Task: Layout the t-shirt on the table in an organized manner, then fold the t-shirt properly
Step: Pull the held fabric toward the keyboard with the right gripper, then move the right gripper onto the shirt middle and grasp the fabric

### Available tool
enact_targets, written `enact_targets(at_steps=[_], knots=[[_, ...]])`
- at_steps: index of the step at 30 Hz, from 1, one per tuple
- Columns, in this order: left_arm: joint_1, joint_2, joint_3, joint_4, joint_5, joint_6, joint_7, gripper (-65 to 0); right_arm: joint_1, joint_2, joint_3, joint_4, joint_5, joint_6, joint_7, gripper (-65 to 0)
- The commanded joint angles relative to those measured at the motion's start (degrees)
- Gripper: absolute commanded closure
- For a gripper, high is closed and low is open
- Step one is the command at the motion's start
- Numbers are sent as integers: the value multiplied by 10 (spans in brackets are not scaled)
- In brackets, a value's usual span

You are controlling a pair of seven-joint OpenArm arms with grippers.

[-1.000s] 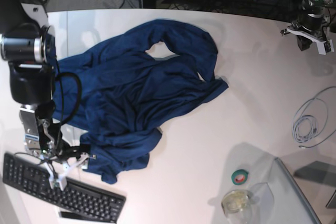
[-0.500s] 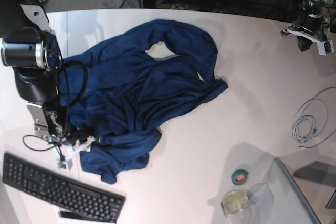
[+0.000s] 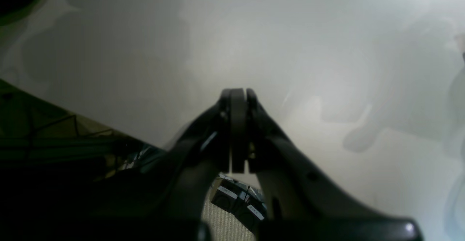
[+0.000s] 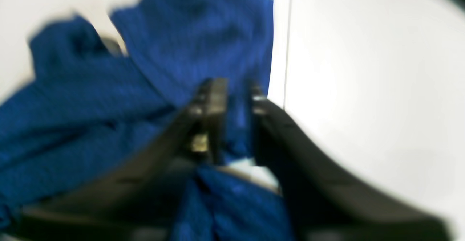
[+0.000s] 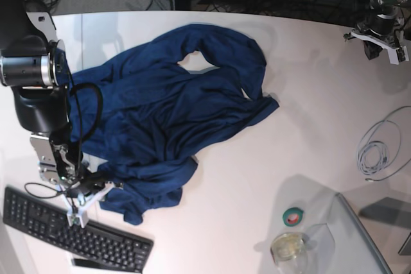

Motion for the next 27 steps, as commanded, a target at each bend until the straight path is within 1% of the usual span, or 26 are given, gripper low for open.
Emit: enact_targets(at_steps=[1, 2, 4, 5, 6, 7, 8, 9, 11, 12, 13, 14, 15, 17, 21, 24, 27], knots=[[2, -9, -4, 8, -5, 2, -13, 0, 10, 3, 2, 5, 3, 2, 6, -251], [2, -9, -4, 8, -5, 2, -13, 0, 8, 3, 2, -1, 3, 2, 7, -308], [2, -9, -4, 8, -5, 2, -13, 0, 6, 1, 0, -20, 3, 2, 15, -398], [2, -9, -4, 8, -5, 2, -13, 0, 6, -1, -1, -32, 3, 2, 30, -426], [2, -9, -4, 8, -5, 2, -13, 0, 6, -2, -1, -50, 3, 2, 49, -432], [1, -9, -4, 8, -5, 2, -13, 0, 6, -2, -1, -68, 3, 2, 63, -423], [1, -9, -4, 8, -5, 2, -13, 0, 7, -2, -1, -87, 3, 2, 75, -398], [1, -9, -4, 8, -5, 2, -13, 0, 9, -2, -1, -100, 3, 2, 84, -347], [1, -9, -4, 8, -5, 2, -13, 0, 9, -2, -1, -102, 3, 2, 92, -194], [1, -9, -4, 8, -5, 2, -13, 0, 9, -2, -1, -102, 3, 2, 92, -87], [1, -9, -4, 8, -5, 2, -13, 0, 9, -1, -1, -101, 3, 2, 92, 0], [1, -9, -4, 8, -5, 2, -13, 0, 10, 1, -1, -99, 3, 3, 92, 0], [1, -9, -4, 8, -5, 2, -13, 0, 12, 1, -1, -90, 3, 7, 92, -15], [0, -9, -4, 7, -5, 2, -13, 0, 10, 1, -2, -53, 3, 8, 81, 0], [-1, -9, -4, 7, -5, 2, -13, 0, 5, 0, -2, 59, 3, 8, -15, 0], [-2, -9, -4, 7, -5, 2, -13, 0, -10, -5, -2, 168, 3, 8, -66, 0], [-2, -9, -4, 7, -5, 2, -13, 0, -15, -31, -13, 262, 3, 8, -129, 0]])
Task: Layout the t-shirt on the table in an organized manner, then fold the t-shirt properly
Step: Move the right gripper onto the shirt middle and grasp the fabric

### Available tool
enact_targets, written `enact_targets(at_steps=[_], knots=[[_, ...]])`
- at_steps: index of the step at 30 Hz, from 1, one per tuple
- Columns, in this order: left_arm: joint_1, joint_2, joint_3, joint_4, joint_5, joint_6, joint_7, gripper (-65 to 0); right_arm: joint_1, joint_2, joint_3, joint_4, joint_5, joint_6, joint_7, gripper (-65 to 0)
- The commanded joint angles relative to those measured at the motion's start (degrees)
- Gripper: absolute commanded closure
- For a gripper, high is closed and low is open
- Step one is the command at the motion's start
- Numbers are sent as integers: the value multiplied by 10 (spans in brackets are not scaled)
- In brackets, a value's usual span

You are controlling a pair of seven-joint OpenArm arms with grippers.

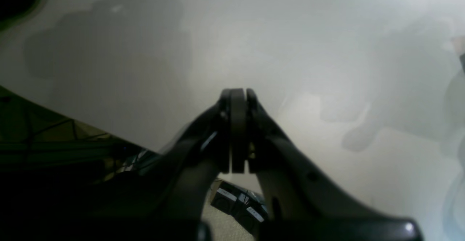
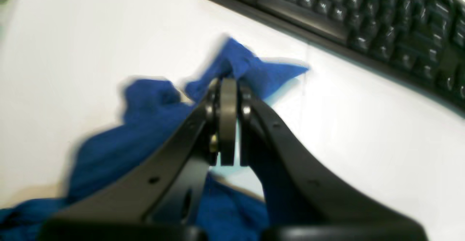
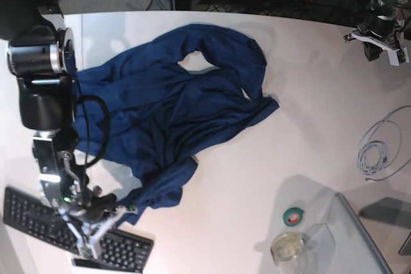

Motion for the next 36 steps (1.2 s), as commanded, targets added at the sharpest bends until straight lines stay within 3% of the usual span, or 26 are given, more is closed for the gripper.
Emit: enact_targets(at_steps=[1, 9, 12, 15, 17, 19, 21, 22, 25, 28, 32, 36], knots=[[-1, -8, -3, 8, -5, 2, -13, 0, 18, -12, -14, 38, 5, 7, 5, 0], [-1, -8, -3, 9, -5, 2, -11, 0, 19, -127, -189, 135, 6, 2, -11, 0], [3, -8, -3, 9, -5, 2, -11, 0, 20, -135, -290, 134, 11, 1, -6, 0], [4, -8, -3, 7, -5, 2, -11, 0, 21, -135, -383, 134, 67, -11, -6, -21], [4, -8, -3, 7, -5, 2, -11, 0, 21, -134, -423, 134, 99, -21, -12, -144], [0, -8, -3, 7, -5, 2, -11, 0, 23, -131, -437, 138, 102, -21, -32, -336], [-1, -8, -2, 8, -5, 2, -11, 0, 25, -122, -435, 144, 102, -20, -63, -495], [-1, -8, -2, 9, -5, 2, -11, 0, 26, -112, -425, 150, 102, -20, -65, -507], [-1, -8, -3, 9, -5, 2, -11, 0, 28, -77, -350, 140, 102, -22, -50, -414], [2, -8, -3, 8, -5, 2, -12, 0, 44, -54, -252, 56, 101, -22, -37, -339], [3, -6, -3, 8, -5, 2, -12, 0, 73, -36, -189, -100, 101, -19, 6, -341], [0, -6, -2, 8, -5, 2, -11, 0, 57, -33, -197, -114, 101, -18, 14, -341]])
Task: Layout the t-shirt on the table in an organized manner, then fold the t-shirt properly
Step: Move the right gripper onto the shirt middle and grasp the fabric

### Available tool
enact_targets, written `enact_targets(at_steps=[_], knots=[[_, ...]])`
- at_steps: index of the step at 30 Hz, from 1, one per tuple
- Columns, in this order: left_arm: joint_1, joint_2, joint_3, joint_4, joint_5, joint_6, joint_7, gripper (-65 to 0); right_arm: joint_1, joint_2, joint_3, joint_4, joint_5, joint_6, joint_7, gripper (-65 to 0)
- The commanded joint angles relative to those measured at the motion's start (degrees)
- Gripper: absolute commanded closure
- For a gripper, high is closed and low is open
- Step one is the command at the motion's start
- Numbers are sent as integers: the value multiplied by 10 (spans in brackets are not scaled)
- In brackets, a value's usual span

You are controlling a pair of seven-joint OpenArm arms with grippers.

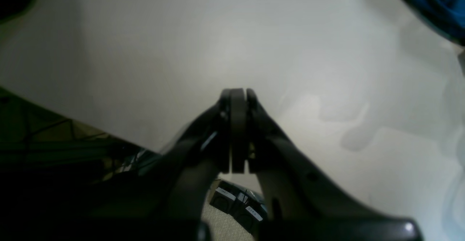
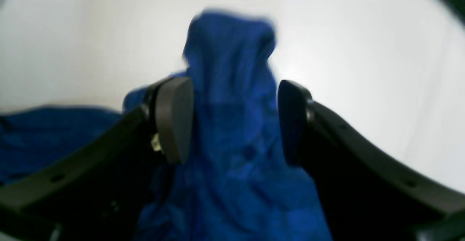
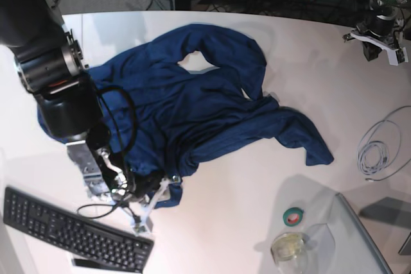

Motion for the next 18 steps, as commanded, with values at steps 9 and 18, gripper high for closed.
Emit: enact_targets(at_steps=[9, 18], knots=[[1, -9, -3, 8, -5, 2, -13, 0, 6, -28, -122, 4, 6, 2, 22, -326], [0, -20, -3, -38, -5, 2, -14, 0, -5, -38, -120, 41, 7, 2, -9, 0]])
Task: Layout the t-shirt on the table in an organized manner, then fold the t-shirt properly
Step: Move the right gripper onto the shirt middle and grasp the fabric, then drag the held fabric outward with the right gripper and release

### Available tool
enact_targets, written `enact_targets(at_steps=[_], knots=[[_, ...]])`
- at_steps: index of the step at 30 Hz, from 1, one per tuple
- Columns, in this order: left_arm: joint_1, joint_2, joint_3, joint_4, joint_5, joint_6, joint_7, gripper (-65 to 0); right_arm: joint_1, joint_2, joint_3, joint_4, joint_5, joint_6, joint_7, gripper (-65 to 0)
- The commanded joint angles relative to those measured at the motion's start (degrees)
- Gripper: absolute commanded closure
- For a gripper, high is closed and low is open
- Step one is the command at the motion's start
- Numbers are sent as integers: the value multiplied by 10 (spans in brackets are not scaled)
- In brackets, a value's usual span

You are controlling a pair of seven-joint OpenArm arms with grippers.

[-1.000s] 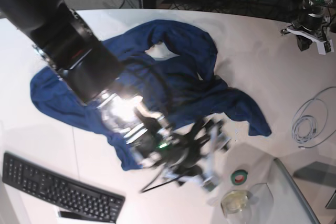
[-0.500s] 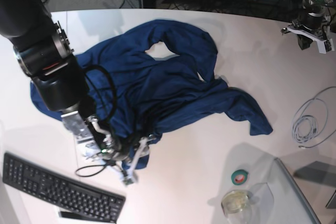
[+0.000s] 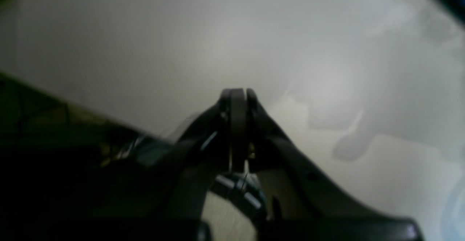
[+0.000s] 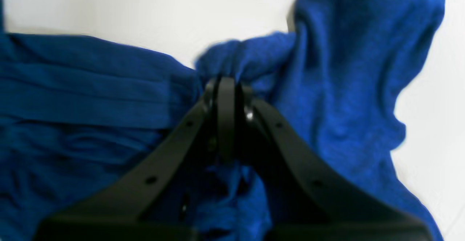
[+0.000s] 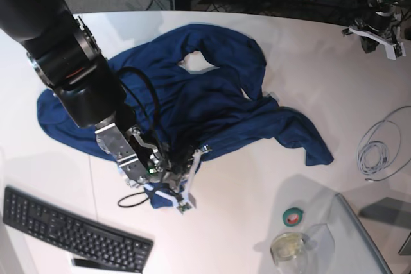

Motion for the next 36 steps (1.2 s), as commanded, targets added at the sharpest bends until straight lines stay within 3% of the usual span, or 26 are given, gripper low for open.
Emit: enact_targets(at_steps=[1, 5, 11, 15, 19, 25, 28, 30, 33, 36], knots=[[1, -9, -3, 1, -5, 1, -14, 0, 17, 2, 2, 32, 5, 1, 1, 0], [1, -10, -3, -2, -5, 1, -14, 0, -16, 16, 11, 158, 6, 0, -42, -2], [-8, -10, -2, 2, -5, 1, -14, 0, -87, 16, 90, 392, 5, 0, -137, -2], [-19, -10, -1, -2, -5, 1, -14, 0, -109, 14, 91, 454, 8, 0, -149, -2], [-21, -10, 3, 1, -5, 1, -14, 0, -144, -20, 90, 483, 8, 6, -149, -2], [-33, -10, 1, 1, -5, 1, -11, 0, -157, -37, -18, 520, 7, 2, -147, -2], [-31, -10, 1, 2, -5, 1, -11, 0, -157, -42, -60, 453, 5, 1, -144, -12], [-30, -10, 1, 2, -5, 1, -11, 0, -157, -49, -63, 391, 5, 1, -144, -59], [-30, -10, 2, 0, -5, 1, -11, 0, -157, -39, -63, 368, 5, 1, -149, -236], [-30, -8, 3, 0, -5, 1, -11, 0, -165, 17, -55, 438, 8, 1, -145, -360]])
